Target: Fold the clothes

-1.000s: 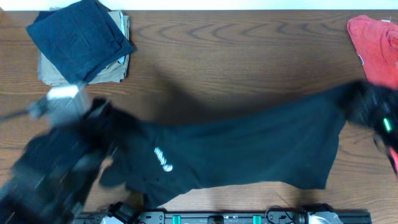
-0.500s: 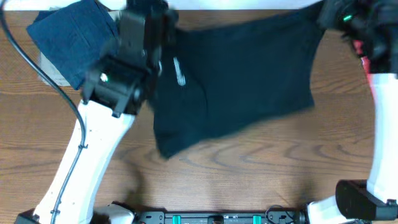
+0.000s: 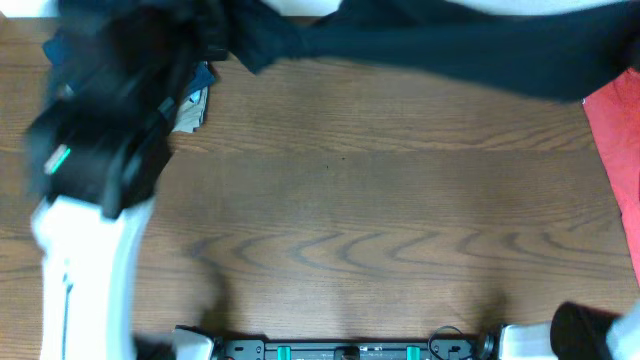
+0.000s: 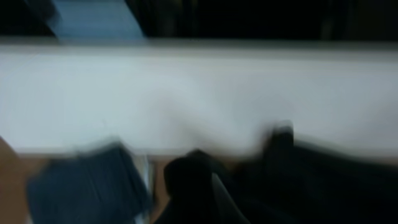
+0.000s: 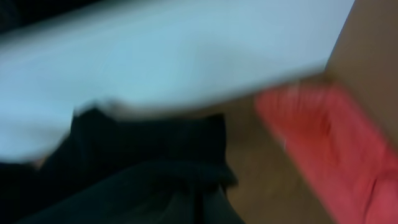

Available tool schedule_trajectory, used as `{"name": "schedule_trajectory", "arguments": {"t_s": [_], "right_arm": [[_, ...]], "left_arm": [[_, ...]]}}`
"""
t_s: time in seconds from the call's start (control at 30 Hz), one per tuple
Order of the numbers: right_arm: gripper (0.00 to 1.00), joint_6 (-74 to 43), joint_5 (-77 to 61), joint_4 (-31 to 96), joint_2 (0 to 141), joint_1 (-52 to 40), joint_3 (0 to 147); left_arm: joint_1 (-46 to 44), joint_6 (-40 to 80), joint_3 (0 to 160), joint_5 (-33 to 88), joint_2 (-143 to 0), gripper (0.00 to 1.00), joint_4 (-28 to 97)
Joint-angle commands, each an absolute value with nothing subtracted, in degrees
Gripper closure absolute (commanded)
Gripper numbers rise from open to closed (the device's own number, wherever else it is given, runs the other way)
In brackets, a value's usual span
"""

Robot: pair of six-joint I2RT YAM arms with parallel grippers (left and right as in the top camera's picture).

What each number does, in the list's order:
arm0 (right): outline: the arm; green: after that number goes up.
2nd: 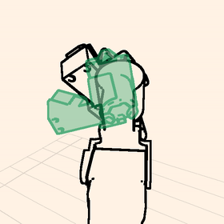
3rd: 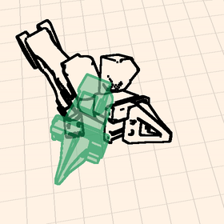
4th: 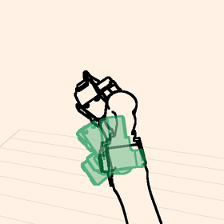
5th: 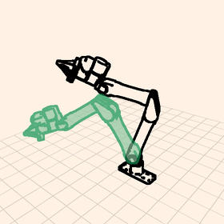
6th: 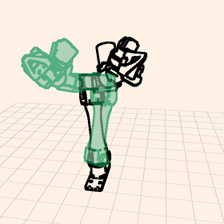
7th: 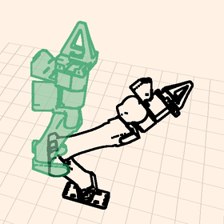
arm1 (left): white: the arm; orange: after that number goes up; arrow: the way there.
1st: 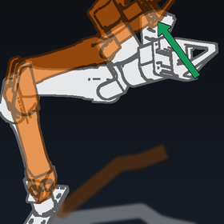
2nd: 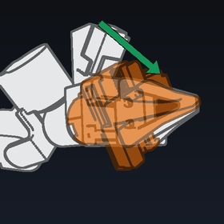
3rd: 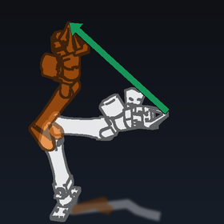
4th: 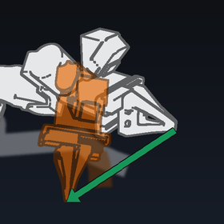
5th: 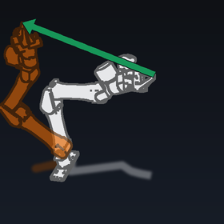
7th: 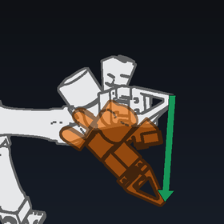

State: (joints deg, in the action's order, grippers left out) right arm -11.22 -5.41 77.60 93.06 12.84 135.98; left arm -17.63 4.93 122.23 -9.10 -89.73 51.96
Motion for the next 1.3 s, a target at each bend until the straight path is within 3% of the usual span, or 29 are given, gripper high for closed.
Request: {"name": "schedule_trajectory", "arguments": {"t_s": [0.0,0.27,0.8,1.27], "right_arm": [[0.99,-10.22,-7.79,78.72,99.04,11.38,125.86],[0.99,-10.7,-11.05,77.25,99.5,10.9,105.73],[0.99,-15.46,-7.44,77.49,84.18,11.94,83.57],[0.98,-15.86,-7.16,76.51,79.99,24.47,72.62]], "left_arm": [[-16.93,7.46,117.62,-1.1,-101.27,0.94,56.51],[-16.95,7.79,116.09,7.01,-114.76,0.94,70.41],[-20.38,12.45,115.18,7.35,-107.55,0.94,94.08],[-32.1,19.51,97.97,6.57,-107.24,0.94,92.12]]}}
